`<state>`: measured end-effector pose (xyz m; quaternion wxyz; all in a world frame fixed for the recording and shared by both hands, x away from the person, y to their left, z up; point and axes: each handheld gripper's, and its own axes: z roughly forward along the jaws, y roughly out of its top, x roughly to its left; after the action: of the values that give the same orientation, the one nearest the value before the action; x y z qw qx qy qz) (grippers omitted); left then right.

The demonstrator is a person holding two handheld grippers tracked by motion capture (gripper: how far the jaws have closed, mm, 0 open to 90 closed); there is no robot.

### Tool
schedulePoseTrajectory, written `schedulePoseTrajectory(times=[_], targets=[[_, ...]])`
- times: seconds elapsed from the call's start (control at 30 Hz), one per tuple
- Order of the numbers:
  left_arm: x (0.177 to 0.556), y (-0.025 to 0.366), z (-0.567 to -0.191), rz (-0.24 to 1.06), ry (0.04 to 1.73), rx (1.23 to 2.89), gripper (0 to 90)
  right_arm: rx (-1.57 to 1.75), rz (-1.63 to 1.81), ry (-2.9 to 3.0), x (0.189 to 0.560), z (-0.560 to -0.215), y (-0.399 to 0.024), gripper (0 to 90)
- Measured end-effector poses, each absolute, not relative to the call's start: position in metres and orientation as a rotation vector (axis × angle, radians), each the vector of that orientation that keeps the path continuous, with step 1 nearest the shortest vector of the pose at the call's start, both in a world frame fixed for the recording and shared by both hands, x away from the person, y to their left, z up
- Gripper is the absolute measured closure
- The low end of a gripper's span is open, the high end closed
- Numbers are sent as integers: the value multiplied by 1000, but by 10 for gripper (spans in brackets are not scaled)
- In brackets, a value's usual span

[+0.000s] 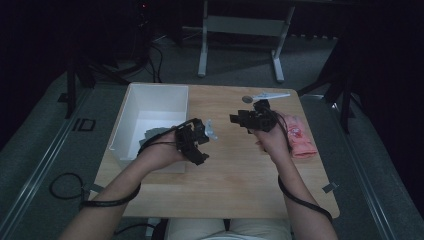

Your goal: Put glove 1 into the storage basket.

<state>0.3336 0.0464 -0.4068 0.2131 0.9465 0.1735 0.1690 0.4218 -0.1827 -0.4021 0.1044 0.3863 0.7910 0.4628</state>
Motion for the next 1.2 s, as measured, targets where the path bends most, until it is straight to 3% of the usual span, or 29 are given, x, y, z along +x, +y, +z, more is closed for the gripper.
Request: schedulePoseTrajectory(times=[0.27,0.4,0.6,0.77,1.0,1.2], targets=[[315,33,-436,402,560,2482,338,1145,1327,2299,423,-415,-215,548],[301,28,-458,485,623,2434,313,1143,1273,2267,427,-421,-233,560],[287,28,-492,417,714,2344,215,1199,1226,2245,432,-433,-260,589],[287,31,-516,360,771,2311,77,1226,1175,2245,435,-443,-276,614],[285,35,-549,288,805,2233,18,1306,1134,2242,448,-448,-292,655],[279,42,-559,399,794,2148,15,1241,1035,2283,460,-451,-290,650]])
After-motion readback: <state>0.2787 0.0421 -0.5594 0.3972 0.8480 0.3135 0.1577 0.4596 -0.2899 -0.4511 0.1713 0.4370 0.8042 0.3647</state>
